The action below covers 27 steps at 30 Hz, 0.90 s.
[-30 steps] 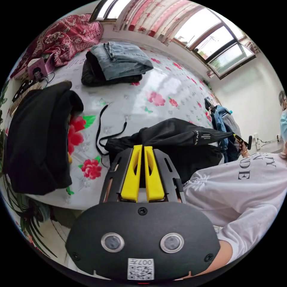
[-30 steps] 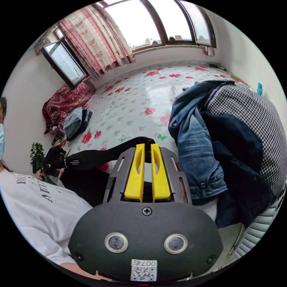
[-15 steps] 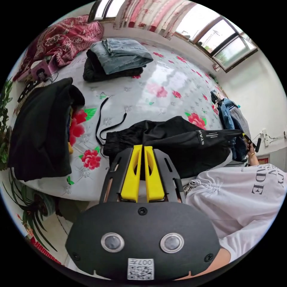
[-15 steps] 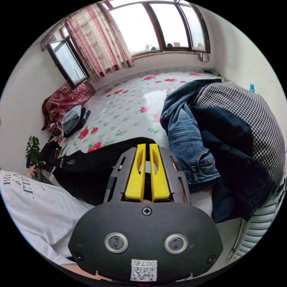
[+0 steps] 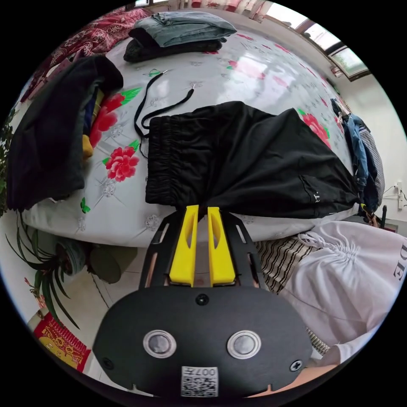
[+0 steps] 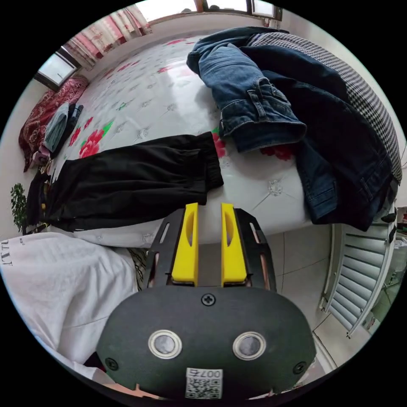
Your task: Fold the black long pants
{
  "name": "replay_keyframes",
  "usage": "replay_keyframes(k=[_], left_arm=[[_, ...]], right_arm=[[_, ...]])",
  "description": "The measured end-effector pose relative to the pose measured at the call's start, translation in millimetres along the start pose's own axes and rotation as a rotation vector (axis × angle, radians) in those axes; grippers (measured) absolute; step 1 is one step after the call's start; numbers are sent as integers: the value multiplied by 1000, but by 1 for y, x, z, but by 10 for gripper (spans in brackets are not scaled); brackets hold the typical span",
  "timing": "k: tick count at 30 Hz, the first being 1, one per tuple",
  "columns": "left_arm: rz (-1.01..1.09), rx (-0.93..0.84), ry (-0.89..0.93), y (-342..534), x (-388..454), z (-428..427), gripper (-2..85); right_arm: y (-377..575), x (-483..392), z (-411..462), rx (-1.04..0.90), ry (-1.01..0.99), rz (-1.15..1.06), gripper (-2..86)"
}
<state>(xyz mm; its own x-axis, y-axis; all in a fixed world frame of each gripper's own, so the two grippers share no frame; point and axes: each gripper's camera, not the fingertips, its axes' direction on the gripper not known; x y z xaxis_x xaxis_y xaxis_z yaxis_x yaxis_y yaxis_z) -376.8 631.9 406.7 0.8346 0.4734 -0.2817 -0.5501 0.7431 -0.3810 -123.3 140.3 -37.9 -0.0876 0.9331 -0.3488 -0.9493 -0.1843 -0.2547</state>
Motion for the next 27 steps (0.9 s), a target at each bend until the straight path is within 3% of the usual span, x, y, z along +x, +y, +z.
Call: replay_keyframes(k=[5,9,14,19,21,24,27], left_arm=[[0,28,-126,28,20,-31,47],[-32,106,-116,61,36,-54,49],[95,212,-34,54,116,-51,64],[216,-3,-75,12,190,34,60],[210,-85,-101,12,193,57,58],[163,-69,-73,23,186,62,52],[127,-67,-60,28,183,60,51]], right_arm=[[-4,21,-24,124,-112,34,85],[-7,27,-4,141,-178,57,92],[-20,35,55,-9,-180,159,82],[-37,13,84,-122,-93,43,65],[-40,1,53,-38,-38,-48,61],[-24,-13,4,198,16,-176,57],[-6,-12,25,242,120,-201,55]])
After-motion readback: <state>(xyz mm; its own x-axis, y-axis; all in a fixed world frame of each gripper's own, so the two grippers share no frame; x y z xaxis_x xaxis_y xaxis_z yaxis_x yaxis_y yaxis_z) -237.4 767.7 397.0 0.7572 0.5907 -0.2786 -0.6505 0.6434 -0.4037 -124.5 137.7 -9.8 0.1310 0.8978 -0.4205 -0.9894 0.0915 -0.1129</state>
